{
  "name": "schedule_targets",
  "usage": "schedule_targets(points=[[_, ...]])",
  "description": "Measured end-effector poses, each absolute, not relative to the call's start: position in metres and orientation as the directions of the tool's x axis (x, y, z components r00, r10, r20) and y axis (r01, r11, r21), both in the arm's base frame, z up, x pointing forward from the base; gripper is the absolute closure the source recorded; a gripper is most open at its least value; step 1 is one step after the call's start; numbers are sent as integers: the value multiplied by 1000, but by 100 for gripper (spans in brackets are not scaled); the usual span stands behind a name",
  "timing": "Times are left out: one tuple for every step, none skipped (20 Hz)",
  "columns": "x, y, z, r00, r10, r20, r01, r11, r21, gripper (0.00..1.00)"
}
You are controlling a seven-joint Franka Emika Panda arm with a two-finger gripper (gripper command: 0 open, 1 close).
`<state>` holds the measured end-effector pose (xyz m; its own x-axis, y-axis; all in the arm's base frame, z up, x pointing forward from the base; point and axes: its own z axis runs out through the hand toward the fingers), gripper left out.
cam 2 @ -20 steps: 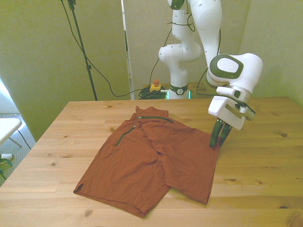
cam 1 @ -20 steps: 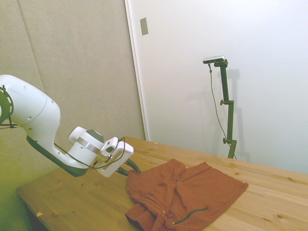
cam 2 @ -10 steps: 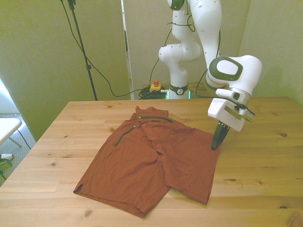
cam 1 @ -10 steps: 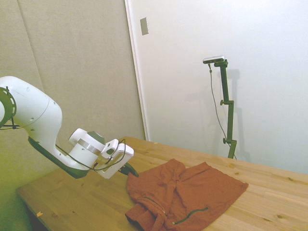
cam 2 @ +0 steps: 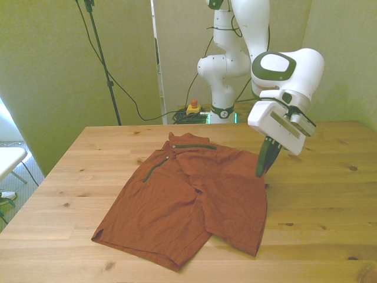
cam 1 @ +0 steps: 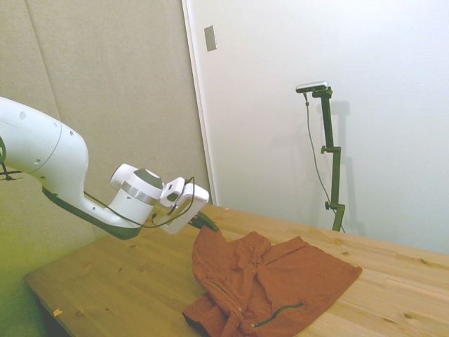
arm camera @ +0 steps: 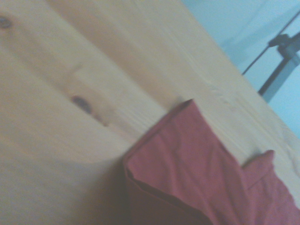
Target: Fold the shorts
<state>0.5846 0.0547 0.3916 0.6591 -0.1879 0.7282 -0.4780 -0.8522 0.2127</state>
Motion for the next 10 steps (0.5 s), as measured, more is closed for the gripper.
schedule_targets(points=[[590, 42, 400, 648, -197, 736, -493, -845, 207, 100], [595, 28, 409, 636, -208, 743, -509, -837, 202, 100], [600, 14, 418, 626, -220, 748, -525, -829, 194, 100], [604, 1, 426, 618, -229, 752, -536, -823, 189, 100], [607, -12, 432, 609, -239, 756, -550, -815, 185, 100], [611, -23, 438, 603, -247, 758, -562, -806, 184, 100], [615, -34, 442, 597, -255, 761, -574, -798, 183, 100], [619, -44, 444, 590, -260, 764, -585, -790, 183, 100], [624, -52, 445, 585, -266, 766, -595, -783, 182, 100], [630, -60, 446, 580, -277, 766, -605, -776, 177, 100]])
